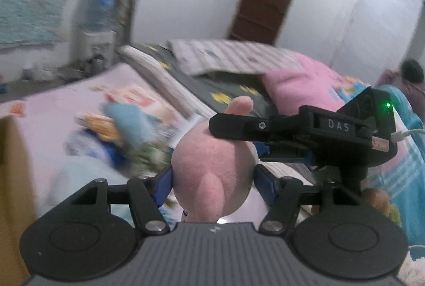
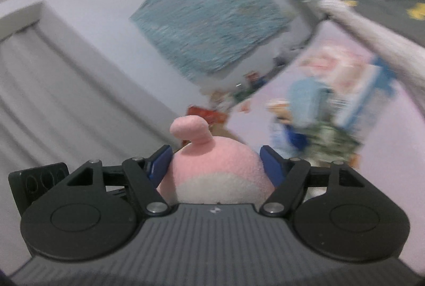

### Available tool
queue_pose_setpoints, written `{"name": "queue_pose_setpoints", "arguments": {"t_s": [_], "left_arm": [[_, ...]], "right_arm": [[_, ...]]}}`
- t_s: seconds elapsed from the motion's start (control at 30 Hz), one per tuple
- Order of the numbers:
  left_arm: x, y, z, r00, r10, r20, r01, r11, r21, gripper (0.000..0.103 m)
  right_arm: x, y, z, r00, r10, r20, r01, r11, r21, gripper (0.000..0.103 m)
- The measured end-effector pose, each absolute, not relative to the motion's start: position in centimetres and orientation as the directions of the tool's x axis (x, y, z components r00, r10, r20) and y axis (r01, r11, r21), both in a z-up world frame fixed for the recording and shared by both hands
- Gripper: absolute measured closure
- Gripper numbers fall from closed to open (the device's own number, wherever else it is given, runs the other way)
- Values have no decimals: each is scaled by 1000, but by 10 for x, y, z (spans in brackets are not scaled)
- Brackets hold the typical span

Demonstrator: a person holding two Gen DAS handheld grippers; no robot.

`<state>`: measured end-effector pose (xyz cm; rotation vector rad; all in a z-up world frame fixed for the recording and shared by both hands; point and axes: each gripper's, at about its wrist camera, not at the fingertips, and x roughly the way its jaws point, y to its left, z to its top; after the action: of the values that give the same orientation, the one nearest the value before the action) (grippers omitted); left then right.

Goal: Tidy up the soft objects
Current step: 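Carry the pink plush with both tools over the cardboard box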

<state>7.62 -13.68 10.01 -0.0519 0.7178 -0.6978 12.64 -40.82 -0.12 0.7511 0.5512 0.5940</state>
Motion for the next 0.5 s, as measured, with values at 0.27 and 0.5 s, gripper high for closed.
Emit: {"name": "queue_pose_setpoints", "arguments": {"t_s": [0.27,0.5], "left_arm": [[93,-24,129,676,-483,-557,378,876,-301,36],[136,69,109,682,-457,-571,242,877,-414,33]], "right_arm": [[190,-285,54,555,788,-268,-440,551,709,33],[247,-173,74,448,793,-412,-465,600,651,35]]}}
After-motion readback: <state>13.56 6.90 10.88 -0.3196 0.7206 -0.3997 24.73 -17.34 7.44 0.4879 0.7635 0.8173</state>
